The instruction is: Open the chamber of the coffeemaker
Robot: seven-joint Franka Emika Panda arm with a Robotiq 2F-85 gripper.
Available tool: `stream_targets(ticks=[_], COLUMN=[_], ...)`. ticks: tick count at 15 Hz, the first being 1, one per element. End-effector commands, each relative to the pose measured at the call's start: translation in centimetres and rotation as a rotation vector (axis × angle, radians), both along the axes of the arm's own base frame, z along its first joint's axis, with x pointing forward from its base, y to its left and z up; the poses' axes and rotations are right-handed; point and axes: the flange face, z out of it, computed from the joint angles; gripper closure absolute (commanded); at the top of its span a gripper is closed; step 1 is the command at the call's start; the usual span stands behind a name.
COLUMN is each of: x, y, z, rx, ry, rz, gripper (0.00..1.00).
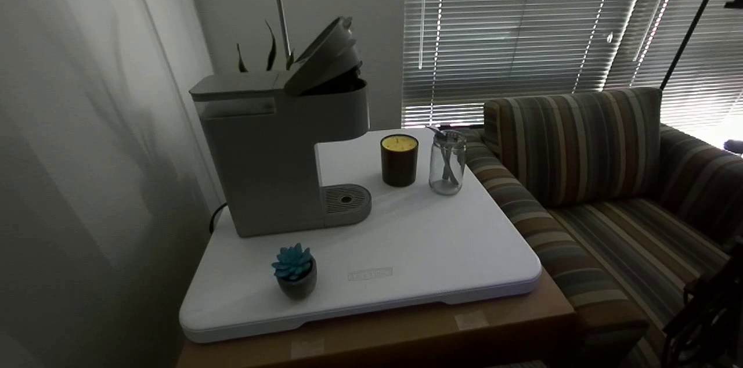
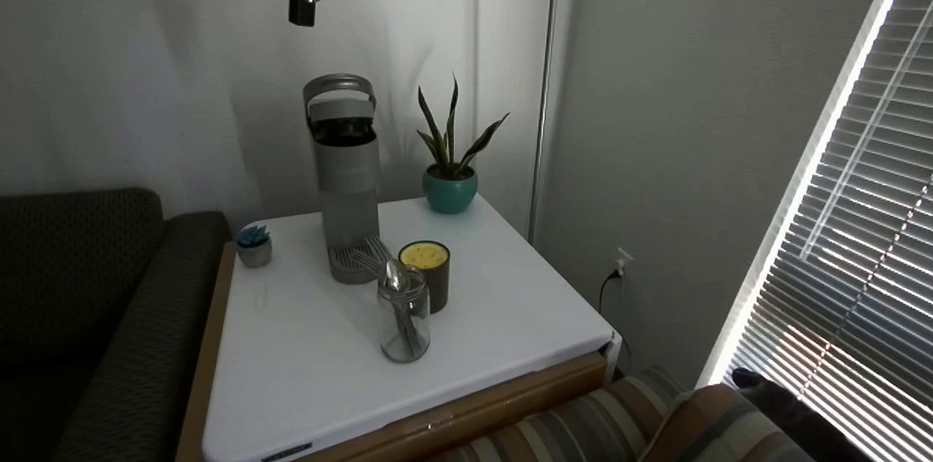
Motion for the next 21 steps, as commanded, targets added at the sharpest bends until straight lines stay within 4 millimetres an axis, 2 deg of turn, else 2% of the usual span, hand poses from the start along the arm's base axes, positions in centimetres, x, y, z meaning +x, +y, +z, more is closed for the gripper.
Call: stream_targets(ticks=[1, 5, 11, 12, 13, 15, 21], x=[-0.4, -0.3, -0.3, -0.3, -0.4, -0.3, 0.1], y=[-0.2, 0.1, 0.5, 0.4, 0.4, 0.5, 2.1], z=[0.3, 0.3, 0.2, 0.2, 0.1, -0.1, -1.5], rx=[-0.166, -0.268, -0.254, -0.242, -0.231, -0.200, 0.004], ry=[0.046, 0.017, 0.021, 0.026, 0.032, 0.033, 0.028], rz=[0.089, 0.123, 0.104, 0.111, 0.126, 0.126, 0.107], gripper=[1.00, 1.00, 0.99, 0.74, 0.73, 0.61, 0.17])
